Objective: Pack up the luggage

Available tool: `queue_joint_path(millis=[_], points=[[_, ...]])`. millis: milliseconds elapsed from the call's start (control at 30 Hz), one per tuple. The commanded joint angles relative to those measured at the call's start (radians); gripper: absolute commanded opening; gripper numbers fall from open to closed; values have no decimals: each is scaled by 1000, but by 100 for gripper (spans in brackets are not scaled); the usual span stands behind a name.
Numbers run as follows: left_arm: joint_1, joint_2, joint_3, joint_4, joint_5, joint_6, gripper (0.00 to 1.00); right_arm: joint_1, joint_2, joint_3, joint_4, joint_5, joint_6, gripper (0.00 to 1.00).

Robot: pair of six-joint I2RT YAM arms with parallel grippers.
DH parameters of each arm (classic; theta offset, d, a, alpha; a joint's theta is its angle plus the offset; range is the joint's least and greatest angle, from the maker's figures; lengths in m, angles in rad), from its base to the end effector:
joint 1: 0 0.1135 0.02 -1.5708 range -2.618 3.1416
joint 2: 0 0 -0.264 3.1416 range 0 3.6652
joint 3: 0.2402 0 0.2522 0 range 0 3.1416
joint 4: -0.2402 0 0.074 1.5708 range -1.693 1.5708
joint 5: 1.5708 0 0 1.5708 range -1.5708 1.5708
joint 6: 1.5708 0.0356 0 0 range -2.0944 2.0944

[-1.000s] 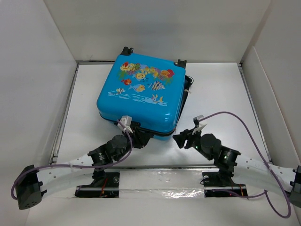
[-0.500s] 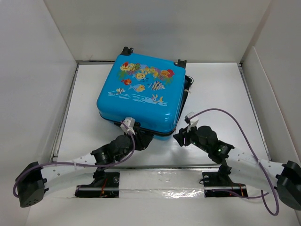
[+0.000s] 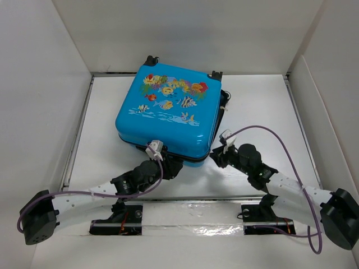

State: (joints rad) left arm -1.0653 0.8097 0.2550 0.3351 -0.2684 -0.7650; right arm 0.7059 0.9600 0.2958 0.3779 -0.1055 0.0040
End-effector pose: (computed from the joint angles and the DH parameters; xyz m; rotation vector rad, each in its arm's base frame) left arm 0.0971 -0.1560 0.2030 0.0811 1.9124 -1.0522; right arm 0.1524 0.1348 0.1951 -0.7221 1.7545 0.5867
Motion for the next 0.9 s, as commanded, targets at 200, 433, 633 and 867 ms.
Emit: queue_joint_path(millis=[200, 433, 633, 867], points=[[4, 45, 3, 85, 6, 15, 23, 7, -98, 31, 136, -121, -6, 30], [4, 43, -3, 88, 1, 12, 23, 50, -43, 78, 58, -135, -9, 48], [4, 40, -6, 87, -2, 16, 23, 115, -26, 97, -43, -25, 59, 48], [4, 59, 1, 104, 0, 21, 23, 156, -95, 79, -235, 207, 267, 26]])
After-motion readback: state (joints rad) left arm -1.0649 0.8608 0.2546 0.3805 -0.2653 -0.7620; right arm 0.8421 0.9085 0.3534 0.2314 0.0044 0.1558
